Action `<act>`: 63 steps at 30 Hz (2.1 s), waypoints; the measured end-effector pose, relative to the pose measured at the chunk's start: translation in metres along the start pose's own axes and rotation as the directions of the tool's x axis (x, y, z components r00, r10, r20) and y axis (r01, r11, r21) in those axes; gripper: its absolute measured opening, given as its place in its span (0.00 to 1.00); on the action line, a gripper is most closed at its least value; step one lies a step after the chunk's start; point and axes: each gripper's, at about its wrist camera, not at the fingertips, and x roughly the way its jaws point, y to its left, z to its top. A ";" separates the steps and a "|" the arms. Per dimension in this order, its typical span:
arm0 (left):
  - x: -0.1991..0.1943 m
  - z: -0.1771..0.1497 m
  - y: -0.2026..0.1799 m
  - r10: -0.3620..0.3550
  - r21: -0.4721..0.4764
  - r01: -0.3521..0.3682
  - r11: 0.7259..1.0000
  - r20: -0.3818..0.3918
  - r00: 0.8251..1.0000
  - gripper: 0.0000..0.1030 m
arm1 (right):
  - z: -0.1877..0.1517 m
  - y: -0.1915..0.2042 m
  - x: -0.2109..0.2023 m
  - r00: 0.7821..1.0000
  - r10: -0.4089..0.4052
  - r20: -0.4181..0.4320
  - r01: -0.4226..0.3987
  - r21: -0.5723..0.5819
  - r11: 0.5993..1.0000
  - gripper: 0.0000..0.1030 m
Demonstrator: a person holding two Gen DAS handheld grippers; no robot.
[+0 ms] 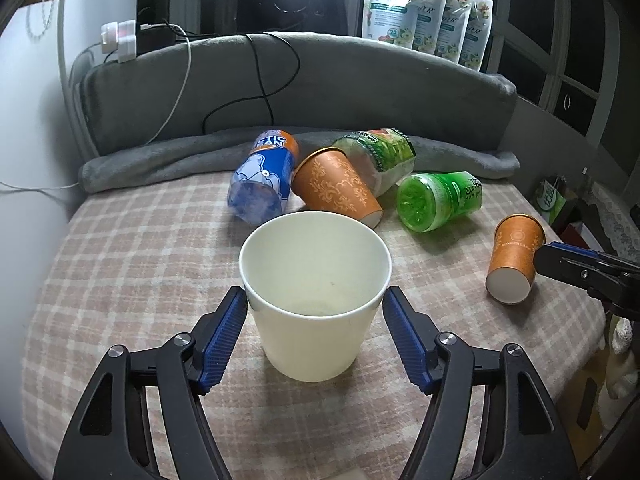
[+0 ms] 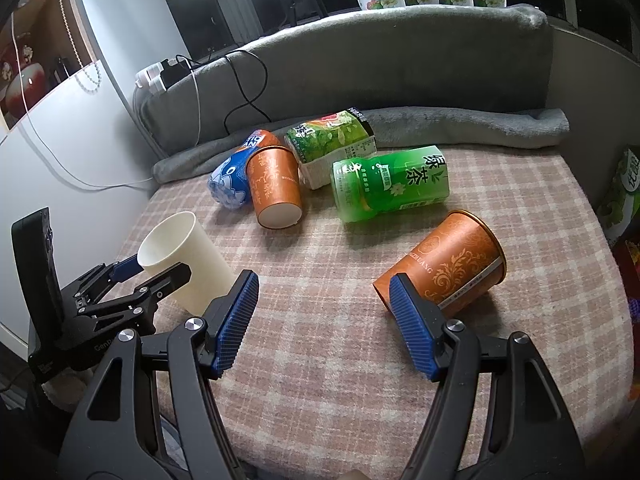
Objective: Flip cup upright
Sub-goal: 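Lower the upright white cup onto the tablecloth with the right gripper, then open the right gripper and pull it back from the white cup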
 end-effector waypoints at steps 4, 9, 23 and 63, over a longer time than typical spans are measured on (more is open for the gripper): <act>-0.001 -0.002 0.000 -0.006 -0.005 0.006 1.000 -0.005 1.000 0.68 | -0.001 0.001 0.000 1.000 0.004 0.000 -0.004 -0.004 1.000 0.69; -0.001 -0.004 0.003 -0.028 -0.030 0.028 0.999 -0.025 0.999 0.68 | -0.001 0.006 0.000 1.000 0.009 0.000 -0.009 -0.018 1.000 0.69; -0.006 -0.008 0.008 -0.056 -0.049 0.055 0.997 -0.034 0.998 0.68 | -0.004 0.024 0.006 1.000 0.017 0.000 -0.017 -0.055 0.998 0.69; -0.096 0.012 0.042 0.123 -0.132 -0.090 0.987 0.269 0.955 0.80 | 0.011 0.041 -0.033 0.933 -0.213 0.289 0.240 -0.063 0.969 0.89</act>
